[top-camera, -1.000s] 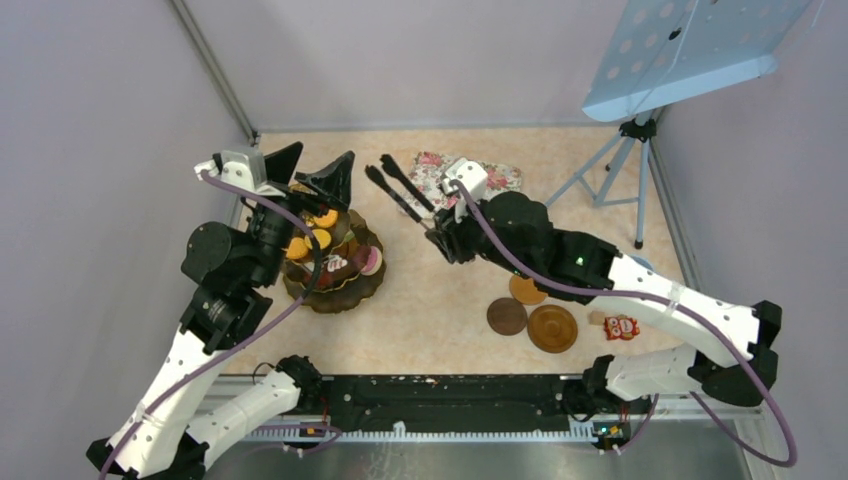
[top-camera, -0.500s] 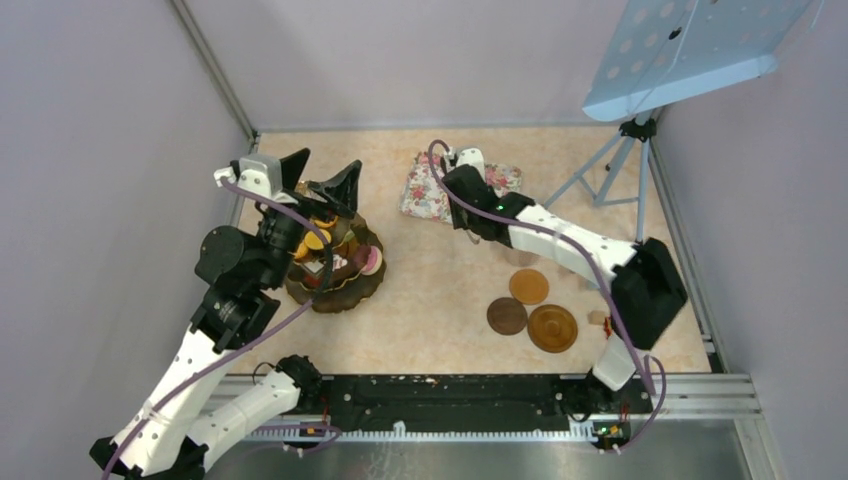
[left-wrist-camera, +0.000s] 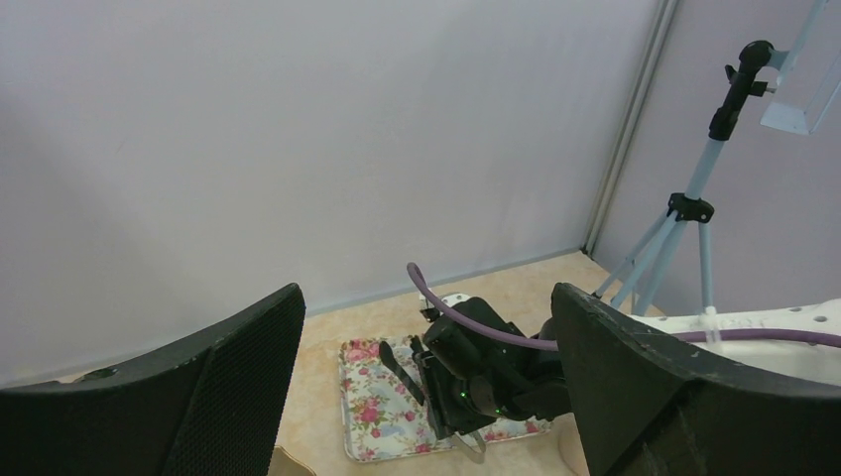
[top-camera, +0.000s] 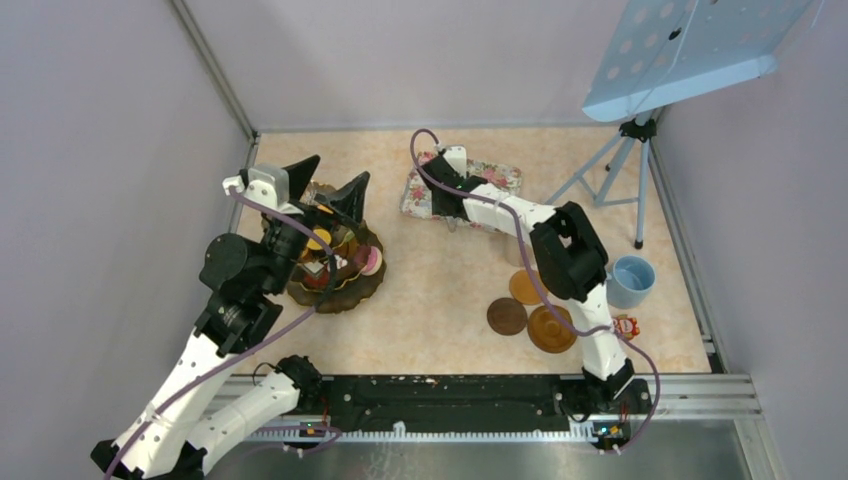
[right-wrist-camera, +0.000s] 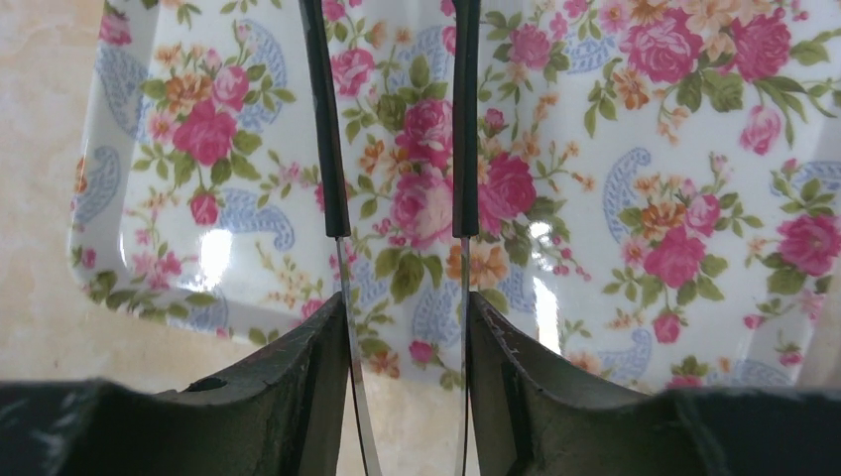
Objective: Serve the afternoon tea
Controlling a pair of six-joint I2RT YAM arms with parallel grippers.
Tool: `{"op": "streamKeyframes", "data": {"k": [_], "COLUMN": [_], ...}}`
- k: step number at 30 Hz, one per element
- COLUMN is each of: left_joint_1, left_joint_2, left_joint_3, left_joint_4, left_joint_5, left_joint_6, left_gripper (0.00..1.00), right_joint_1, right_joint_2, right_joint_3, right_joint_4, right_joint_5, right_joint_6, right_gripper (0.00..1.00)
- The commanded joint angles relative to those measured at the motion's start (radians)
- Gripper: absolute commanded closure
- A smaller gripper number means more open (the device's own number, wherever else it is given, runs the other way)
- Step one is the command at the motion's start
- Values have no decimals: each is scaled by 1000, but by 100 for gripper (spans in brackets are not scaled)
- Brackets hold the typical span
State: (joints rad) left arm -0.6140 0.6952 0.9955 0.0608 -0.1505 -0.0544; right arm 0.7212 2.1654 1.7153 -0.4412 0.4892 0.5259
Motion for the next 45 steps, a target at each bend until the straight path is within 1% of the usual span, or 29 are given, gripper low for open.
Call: {"op": "streamKeyframes", "data": {"k": [1,4,9,12,15,18,24,25,29,31,34,37,39,43,45], "left_joint_1": [-5,-6,-7,-6,-7,-7,-7,-7,-7,-6,-7,-7,-7,-7,-7], "left_joint_2": [-15,-15,-10,-1,11,15,60,68,105,122,150,181,209,278,305], "left_joint_3": [-13,-16,-14,-11,-3,1,28,36,79,88,109,111,110,140,148], "left_joint_4": [61,62,63,61,56,55,38,31,0,-5,-22,-29,-23,-41,-41], "left_joint_5": [18,22,23,32,33,37,43,52,72,85,105,141,187,277,313], "left_joint_6": [-16,-20,-21,-25,-25,-29,-33,-38,-53,-58,-86,-129,-162,-225,-252], "left_gripper": [1,1,1,1,1,1,1,1,1,1,1,1,1,1,1], "right_joint_1": [-9,-9,-9,-6,-3,-1,31,42,88,112,131,142,143,143,142], "right_joint_2": [60,92,103,54,-28,-138,-431,-500,-692,-788,-919,-1016,-1044,-1038,-1043], "right_joint_3": [112,137,160,157,111,26,-242,-290,-490,-609,-739,-878,-964,-1019,-1062], "right_joint_4": [15,3,-20,-28,-28,-29,-13,-17,-95,-127,-139,-76,-15,-38,1], "right_joint_5": [18,20,-39,-65,-78,-93,-143,-152,-175,-172,-214,-264,-260,-180,-177], "right_joint_6": [38,43,43,-8,-70,-107,-210,-237,-292,-273,-183,-68,9,169,188], "right_gripper": [56,52,48,44,37,34,33,33,34,34,35,35,35,37,37]}}
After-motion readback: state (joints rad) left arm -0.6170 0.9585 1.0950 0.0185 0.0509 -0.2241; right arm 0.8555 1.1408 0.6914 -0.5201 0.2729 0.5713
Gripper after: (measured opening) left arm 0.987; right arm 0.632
